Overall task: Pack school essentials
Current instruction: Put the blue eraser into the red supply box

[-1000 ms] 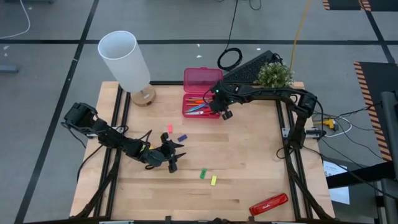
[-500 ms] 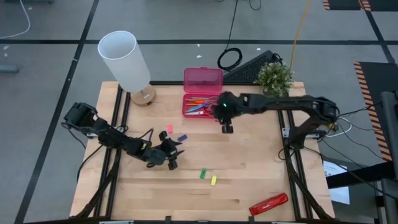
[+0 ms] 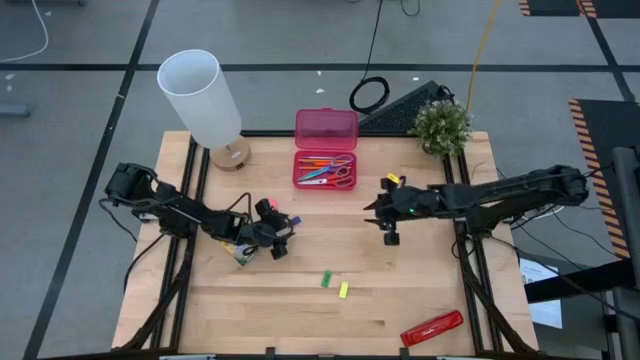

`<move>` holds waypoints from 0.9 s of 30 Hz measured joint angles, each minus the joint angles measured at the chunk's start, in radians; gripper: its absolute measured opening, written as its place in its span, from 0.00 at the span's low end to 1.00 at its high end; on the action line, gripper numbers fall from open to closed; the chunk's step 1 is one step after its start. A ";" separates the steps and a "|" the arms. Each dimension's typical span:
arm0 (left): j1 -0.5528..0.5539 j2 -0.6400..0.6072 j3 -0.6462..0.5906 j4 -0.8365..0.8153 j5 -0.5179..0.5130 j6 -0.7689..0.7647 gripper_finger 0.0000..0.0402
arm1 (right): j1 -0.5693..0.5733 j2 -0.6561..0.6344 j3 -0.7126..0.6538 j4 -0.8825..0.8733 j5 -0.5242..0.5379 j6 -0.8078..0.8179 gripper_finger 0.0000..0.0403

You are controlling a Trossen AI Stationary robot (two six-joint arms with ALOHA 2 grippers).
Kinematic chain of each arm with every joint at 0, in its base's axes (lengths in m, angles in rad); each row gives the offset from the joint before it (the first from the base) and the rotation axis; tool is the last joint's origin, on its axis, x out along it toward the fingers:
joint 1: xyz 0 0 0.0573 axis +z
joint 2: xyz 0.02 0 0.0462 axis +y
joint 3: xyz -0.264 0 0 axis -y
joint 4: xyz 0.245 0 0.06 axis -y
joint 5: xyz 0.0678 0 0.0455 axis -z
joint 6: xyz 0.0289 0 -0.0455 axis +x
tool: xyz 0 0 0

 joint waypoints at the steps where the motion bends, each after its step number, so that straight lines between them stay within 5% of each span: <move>1: 0.013 0.000 0.000 0.000 0.003 0.010 0.73 | 0.012 -0.023 -0.001 -0.017 0.019 0.010 0.34; 15: 0.085 0.018 0.000 -0.020 0.102 -0.046 0.58 | 0.150 -0.253 -0.002 -0.063 0.070 0.061 0.34; 27: 0.079 0.117 0.002 0.022 0.079 -0.117 0.46 | 0.193 -0.286 -0.002 -0.066 0.128 0.037 0.34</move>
